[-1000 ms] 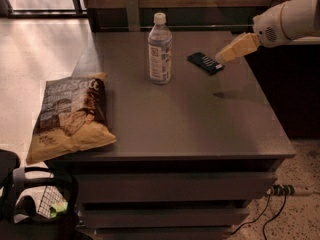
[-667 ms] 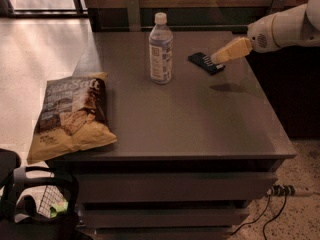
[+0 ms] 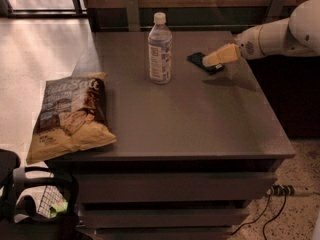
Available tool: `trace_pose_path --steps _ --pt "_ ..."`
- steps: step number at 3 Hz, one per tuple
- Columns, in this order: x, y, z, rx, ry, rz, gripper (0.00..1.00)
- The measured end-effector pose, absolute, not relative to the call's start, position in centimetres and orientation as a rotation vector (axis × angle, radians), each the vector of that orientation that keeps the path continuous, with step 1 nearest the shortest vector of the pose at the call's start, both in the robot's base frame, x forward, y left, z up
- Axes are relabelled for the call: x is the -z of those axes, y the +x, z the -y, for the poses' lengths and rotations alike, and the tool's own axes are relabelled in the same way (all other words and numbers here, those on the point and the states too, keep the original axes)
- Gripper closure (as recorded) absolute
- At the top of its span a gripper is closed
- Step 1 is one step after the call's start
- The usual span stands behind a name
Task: Move rxbar blueberry near brown chip bag
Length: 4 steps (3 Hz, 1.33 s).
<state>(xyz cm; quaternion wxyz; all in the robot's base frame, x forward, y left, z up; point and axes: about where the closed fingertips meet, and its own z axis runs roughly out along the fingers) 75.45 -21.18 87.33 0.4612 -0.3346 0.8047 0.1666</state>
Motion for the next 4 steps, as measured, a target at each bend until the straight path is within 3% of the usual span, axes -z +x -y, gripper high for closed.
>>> trace_pose_path --steps 3,4 --pt "-81.7 76.9 21.0 -0.539 -0.789 -2.048 0.03" --pt "-80.9 77.3 20.6 -0.563 -0.797 -2.051 0.19"
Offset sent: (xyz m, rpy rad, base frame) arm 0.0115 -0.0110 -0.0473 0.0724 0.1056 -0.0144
